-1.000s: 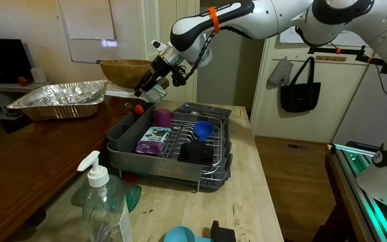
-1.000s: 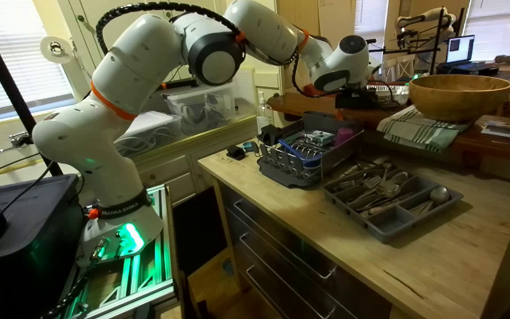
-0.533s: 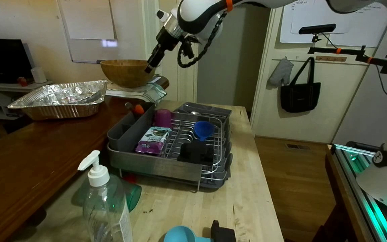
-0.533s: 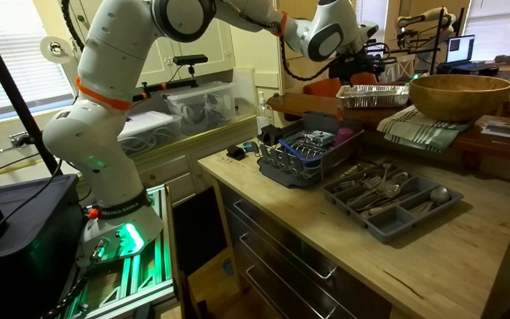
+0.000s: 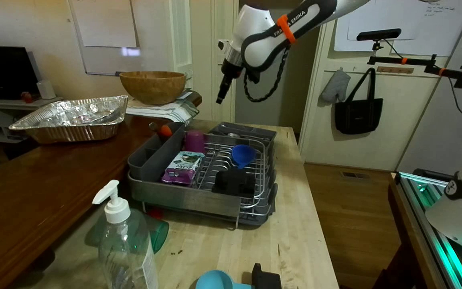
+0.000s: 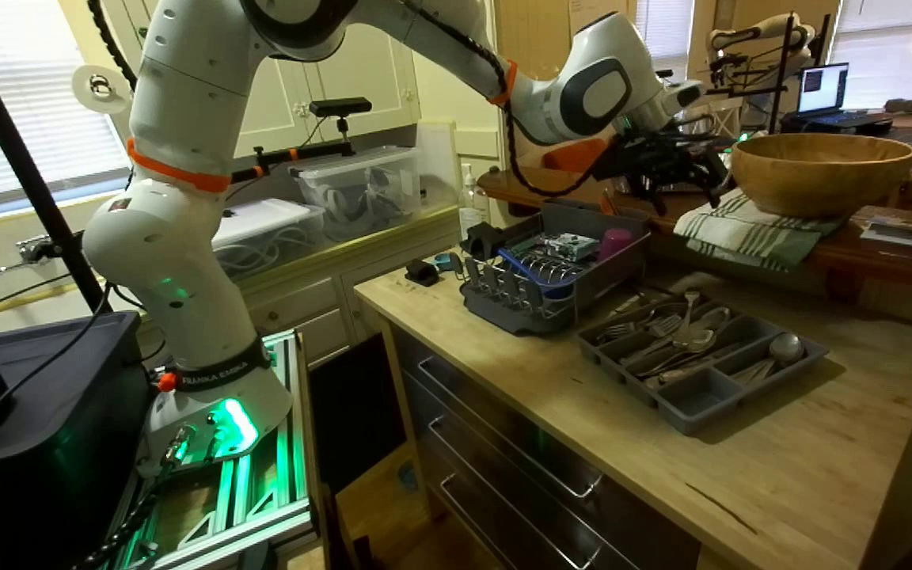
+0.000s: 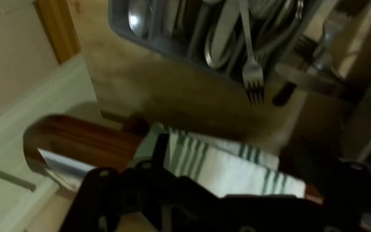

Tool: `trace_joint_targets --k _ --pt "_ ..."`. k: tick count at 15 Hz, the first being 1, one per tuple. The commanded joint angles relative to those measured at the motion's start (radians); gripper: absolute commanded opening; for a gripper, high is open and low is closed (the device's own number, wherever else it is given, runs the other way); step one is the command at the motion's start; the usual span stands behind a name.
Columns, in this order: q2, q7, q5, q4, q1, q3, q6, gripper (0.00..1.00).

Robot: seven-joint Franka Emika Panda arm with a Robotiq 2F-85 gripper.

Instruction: Remove the orange spoon, silver spoon and silver fork from the cutlery holder and place them on the dishrack.

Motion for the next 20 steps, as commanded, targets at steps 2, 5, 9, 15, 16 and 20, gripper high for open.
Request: trace_joint_targets --k 2,5,9,15,16,20 --pt "0.01 0.152 -0.1 -0.113 0.0 -0.085 -0.081 1.0" --pt "0.016 0.101 -0.081 -0.09 -0.037 -0.043 -0.037 1.0" --pt "0.071 -0.024 -0.031 -0.02 -0.095 0.049 0.021 1.0" --pt "0.237 -0.159 0.045 0.153 -0.208 0.15 -0.033 1.0" --pt "0.268 -0.167 0.05 0.185 -0.219 0.157 -0.04 1.0" --pt "0.369 -0.222 0.06 0.311 -0.245 0.197 -0.087 1.0"
